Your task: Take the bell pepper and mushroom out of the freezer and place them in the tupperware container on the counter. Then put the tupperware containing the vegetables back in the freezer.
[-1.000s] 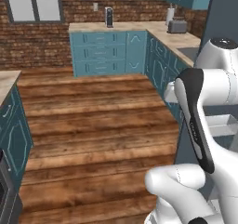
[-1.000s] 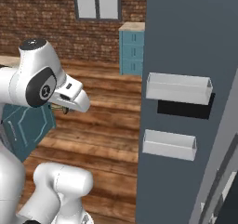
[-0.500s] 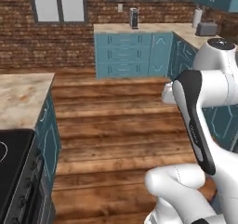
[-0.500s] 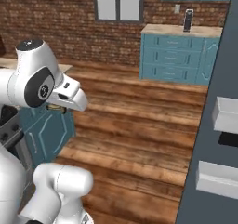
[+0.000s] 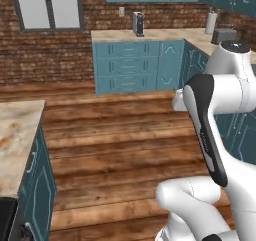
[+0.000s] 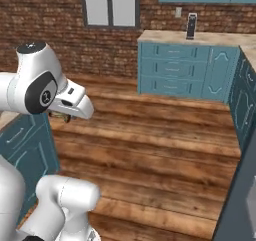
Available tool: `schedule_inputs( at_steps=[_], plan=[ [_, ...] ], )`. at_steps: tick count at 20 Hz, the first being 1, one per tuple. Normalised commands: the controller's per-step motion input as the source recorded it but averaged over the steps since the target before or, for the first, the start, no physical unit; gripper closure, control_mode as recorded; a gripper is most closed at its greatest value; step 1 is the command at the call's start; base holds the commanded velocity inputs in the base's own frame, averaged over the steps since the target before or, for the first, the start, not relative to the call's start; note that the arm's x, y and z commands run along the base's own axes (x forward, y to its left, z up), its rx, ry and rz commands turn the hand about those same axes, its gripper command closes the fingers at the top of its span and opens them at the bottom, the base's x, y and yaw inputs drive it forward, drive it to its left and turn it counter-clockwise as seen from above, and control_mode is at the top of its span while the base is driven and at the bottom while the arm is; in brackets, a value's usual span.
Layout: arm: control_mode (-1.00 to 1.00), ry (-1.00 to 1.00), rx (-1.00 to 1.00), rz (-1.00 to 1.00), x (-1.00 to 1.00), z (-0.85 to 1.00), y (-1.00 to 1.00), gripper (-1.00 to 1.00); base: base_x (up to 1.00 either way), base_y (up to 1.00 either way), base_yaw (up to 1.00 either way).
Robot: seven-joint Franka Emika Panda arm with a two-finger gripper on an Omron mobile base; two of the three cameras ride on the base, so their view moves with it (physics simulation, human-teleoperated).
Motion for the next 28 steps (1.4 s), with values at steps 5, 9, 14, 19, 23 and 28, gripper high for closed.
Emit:
schedule_inputs(
  at_steps=[5,9,14,19,23,28],
  plan=[
    [1.0,0.0,0.0,0.0,0.0,0.0,0.0,1.0,1.0,0.0,-0.25],
    [1.0,0.0,0.0,0.0,0.0,0.0,0.0,1.0,1.0,0.0,-0.25],
    [1.0,0.0,0.0,0.0,0.0,0.0,0.0,1.0,0.97,0.0,-0.42],
    [1.0,0.0,0.0,0.0,0.0,0.0,0.0,1.0,0.63,0.0,-0.6],
    [1.0,0.0,0.0,0.0,0.0,0.0,0.0,1.0,0.41,0.0,-0.68],
    [1.0,0.0,0.0,0.0,0.0,0.0,0.0,1.0,0.42,0.0,-0.67]
  ],
)
